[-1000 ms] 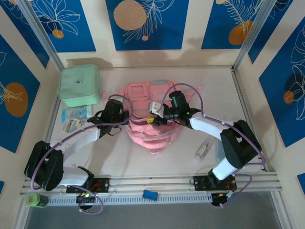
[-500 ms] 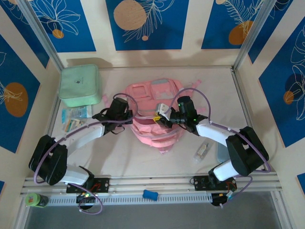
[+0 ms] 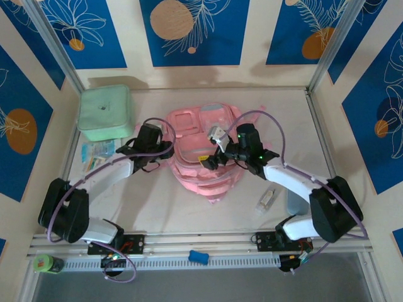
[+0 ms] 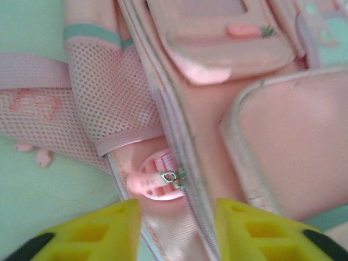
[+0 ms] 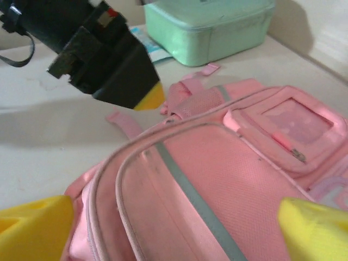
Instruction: Pack the student bag
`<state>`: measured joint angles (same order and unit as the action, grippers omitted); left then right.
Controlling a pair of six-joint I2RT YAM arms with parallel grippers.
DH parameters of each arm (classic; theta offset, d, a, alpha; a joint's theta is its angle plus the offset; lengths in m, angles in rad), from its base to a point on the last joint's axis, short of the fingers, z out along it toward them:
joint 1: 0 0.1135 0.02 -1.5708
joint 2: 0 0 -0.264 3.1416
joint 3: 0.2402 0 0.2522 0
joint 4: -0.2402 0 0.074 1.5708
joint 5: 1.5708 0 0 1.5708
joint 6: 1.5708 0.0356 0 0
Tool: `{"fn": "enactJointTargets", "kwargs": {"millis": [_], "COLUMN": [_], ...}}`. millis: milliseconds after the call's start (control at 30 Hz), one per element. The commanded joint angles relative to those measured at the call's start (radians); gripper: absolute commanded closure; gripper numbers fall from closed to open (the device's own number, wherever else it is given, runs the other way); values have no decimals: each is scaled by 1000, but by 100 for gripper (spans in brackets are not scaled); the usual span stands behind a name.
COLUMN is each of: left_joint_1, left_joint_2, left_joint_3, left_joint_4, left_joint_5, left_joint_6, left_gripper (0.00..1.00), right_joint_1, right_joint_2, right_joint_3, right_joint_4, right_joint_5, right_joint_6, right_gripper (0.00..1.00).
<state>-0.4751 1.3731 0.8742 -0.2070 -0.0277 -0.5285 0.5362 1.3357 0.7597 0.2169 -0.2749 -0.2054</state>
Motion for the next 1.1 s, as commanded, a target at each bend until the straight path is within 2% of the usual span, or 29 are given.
{"fn": "enactJointTargets", "kwargs": {"millis": [0,100,167,200,333,467,600,733,867,1067], "left_joint_1": [2,-27,-79,-105,-215,-310,-379,-409,-444,-456], "left_joint_2": [-90,-134,-151,-153,-160,-157,-156,-136,-124,-90], "left_joint_3": [-31,-56,-60,-60,-71,-107,-126,-145,-168,-180], "left_joint_4": [-58,-43,-45,-40,-6,61,93,144,209,235], "left_joint_5": [29,84,77,72,54,41,10,8,4,24], "left_joint_6": [-49,-95,-118,-125,-146,-175,-179,-187,-202,-206], "left_gripper": [53,48,44,42,34,27,19,12,7,0], "right_joint_1": [17,20,7,-11,-120,-259,-367,-478,-637,-803], "right_joint_2": [-90,-151,-170,-169,-144,-122,-121,-83,-77,-66], "right_joint_3": [-35,-13,36,74,169,205,196,197,153,54], "right_joint_4": [-42,-214,-394,-485,-808,-1003,-1105,-1186,-1177,-1099], "right_joint_5": [82,188,341,377,514,609,712,783,773,704], "right_joint_6": [278,422,554,609,778,901,996,1078,1108,1077], "right_gripper": [1,1,1,1,1,1,1,1,1,1]}}
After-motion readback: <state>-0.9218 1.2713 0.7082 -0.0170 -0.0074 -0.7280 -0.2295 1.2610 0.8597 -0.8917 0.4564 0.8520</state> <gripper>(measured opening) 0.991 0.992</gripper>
